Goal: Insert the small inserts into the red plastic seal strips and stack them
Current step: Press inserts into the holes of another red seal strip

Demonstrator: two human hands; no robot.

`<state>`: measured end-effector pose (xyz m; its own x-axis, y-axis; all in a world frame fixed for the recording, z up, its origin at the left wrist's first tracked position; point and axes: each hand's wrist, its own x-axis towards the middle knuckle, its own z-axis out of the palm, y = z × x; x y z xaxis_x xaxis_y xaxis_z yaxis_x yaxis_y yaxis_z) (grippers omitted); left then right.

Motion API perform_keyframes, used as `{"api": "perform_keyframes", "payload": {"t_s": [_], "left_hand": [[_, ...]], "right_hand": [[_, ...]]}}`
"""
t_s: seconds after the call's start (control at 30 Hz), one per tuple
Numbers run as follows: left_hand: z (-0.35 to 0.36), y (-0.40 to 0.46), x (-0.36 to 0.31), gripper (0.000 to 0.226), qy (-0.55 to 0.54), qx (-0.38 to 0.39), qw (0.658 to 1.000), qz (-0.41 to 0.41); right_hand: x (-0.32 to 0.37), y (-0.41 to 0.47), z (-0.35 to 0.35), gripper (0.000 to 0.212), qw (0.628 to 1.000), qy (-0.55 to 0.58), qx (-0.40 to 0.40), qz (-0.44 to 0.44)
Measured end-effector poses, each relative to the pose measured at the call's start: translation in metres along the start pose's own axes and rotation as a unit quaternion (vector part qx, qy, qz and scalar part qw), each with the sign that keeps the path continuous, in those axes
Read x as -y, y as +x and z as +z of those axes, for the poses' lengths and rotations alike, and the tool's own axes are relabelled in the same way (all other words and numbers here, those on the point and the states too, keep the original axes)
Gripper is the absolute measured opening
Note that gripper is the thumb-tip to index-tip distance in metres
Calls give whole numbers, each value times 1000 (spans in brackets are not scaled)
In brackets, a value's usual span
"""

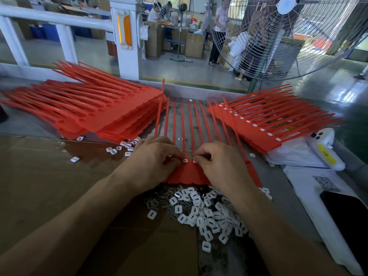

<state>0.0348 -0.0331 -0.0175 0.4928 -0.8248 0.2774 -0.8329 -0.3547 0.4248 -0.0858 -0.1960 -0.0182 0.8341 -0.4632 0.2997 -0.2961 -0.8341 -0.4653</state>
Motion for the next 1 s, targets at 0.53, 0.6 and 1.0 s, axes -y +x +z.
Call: {"api": "perform_keyframes", "payload": {"t_s": [0.53, 0.6, 1.0], "left_hand": [[0, 0, 1, 24, -15, 7, 1000, -6], [0, -1, 1, 24, -11, 9, 1000, -5], [0, 0, 1, 23, -19, 7, 1000, -3]], "right_hand": [[13, -13, -12, 34, 986, -145, 68, -55], [15, -14, -11, 35, 981, -170, 75, -62], [-3, -17, -16, 19, 999, 20, 20, -26]]}}
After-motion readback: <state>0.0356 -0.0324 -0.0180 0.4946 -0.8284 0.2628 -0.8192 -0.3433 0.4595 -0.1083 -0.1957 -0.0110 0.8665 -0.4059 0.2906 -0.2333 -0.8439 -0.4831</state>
